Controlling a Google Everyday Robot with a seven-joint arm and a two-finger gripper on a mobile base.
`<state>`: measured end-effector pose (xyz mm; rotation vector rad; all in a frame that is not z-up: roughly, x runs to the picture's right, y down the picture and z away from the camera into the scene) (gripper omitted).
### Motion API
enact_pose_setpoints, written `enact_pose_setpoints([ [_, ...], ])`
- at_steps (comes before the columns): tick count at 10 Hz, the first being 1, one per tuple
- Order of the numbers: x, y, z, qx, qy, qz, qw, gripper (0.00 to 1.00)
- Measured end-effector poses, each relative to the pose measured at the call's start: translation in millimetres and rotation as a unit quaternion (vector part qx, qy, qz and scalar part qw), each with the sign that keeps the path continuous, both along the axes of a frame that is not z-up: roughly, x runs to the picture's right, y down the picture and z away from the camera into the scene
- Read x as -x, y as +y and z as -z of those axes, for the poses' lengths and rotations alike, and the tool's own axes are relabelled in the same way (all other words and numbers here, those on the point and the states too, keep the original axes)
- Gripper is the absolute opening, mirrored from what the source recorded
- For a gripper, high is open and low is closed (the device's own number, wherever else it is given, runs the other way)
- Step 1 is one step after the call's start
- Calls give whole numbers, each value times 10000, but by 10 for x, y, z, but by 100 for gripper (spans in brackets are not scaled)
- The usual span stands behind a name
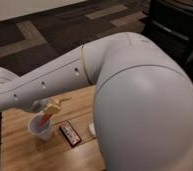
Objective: Place the pepper in the ceramic cup
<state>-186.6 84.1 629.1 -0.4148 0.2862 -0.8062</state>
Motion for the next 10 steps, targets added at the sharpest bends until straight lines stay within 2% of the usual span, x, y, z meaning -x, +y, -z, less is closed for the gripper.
enact_pose_setpoints([
  [5, 251, -27, -16, -220, -51, 337, 9992, 0],
  [7, 356, 33, -27, -196, -106, 473, 9986, 0],
  [10, 332, 150, -80, -115, -63, 476, 9988, 0],
])
